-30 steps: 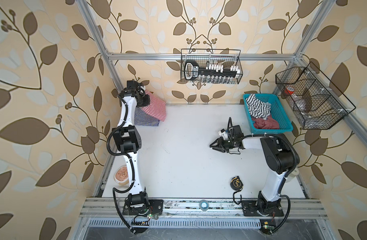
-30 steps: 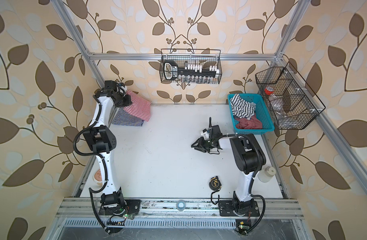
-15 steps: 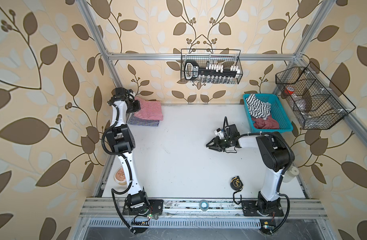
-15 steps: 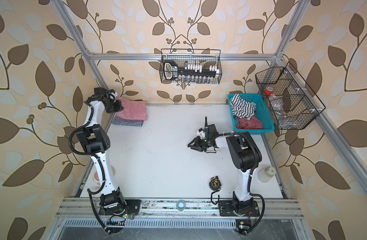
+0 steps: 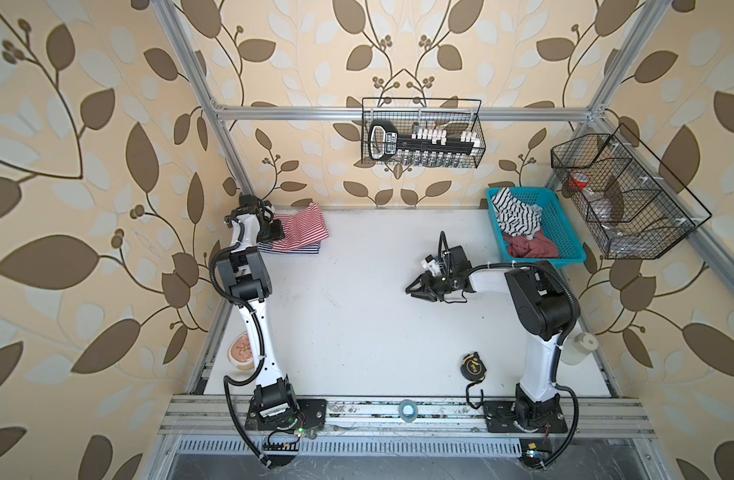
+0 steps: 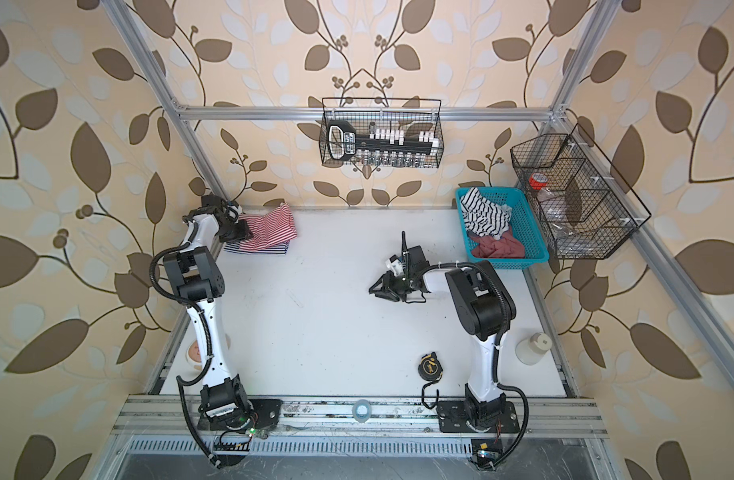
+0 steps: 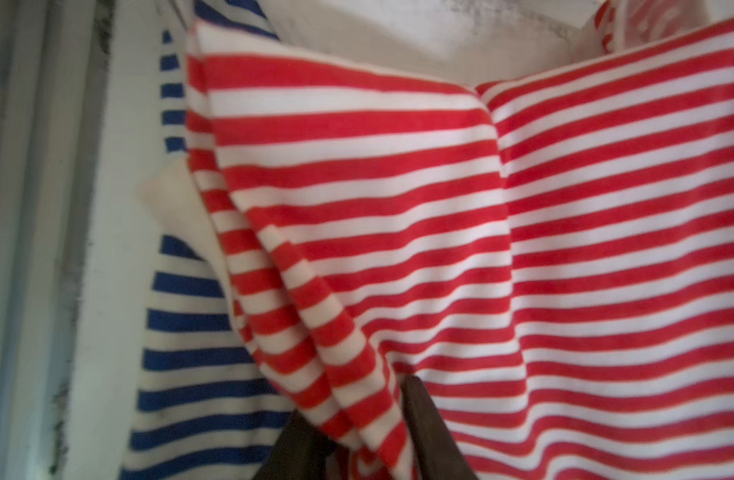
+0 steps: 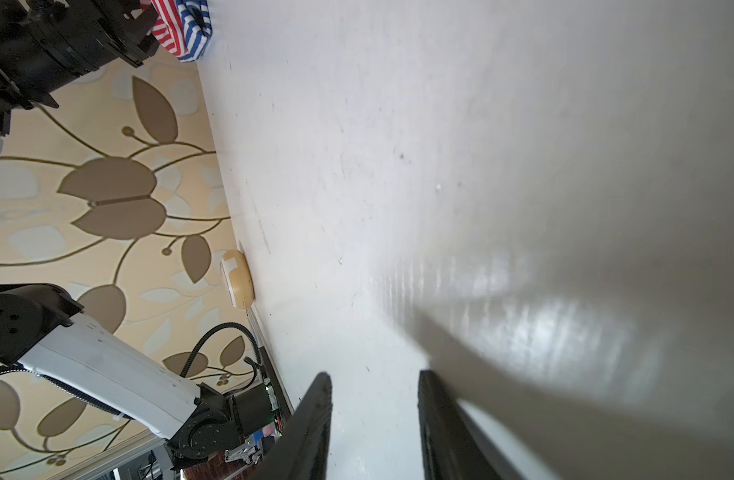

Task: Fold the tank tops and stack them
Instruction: 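Lower the red-striped tank top with the left gripper onto the blue-striped stack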

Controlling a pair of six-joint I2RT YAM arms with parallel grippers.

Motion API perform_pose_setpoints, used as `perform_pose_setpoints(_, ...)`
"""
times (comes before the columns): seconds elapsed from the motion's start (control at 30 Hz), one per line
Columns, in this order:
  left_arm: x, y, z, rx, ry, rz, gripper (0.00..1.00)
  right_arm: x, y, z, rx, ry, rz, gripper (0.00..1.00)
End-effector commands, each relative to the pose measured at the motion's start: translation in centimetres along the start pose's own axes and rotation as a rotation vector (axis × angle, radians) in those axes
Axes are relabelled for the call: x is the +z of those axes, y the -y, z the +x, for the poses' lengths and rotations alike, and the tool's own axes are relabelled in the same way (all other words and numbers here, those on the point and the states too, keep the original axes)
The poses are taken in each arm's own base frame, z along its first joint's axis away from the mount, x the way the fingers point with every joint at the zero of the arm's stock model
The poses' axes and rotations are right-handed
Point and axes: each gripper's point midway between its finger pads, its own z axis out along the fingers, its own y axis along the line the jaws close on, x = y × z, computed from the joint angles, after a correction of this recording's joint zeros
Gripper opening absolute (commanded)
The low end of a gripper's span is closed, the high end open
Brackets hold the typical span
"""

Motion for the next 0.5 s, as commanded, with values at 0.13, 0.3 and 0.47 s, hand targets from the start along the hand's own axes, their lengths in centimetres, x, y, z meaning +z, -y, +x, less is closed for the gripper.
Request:
perform_pose_setpoints(0.13,-3.4,0.7,-2.1,-0.083,0.085,0.05,0.59,1.6,5.6,3.3,0.129,-0.078,0.182,0.37)
perform_pose_setpoints(0.3,-4.1,1.6,0.0,-0.15,0.051,0.083,0.6,1.6,5.2,3.3,0.11,-0.077,0.17,0.37)
perform_pose_setpoints(0.47,-3.9,1.1,2.1,-0.212,0.006,0.043,0.61,1.7,5.2,3.7,0.109,-0.077,0.157,0.37)
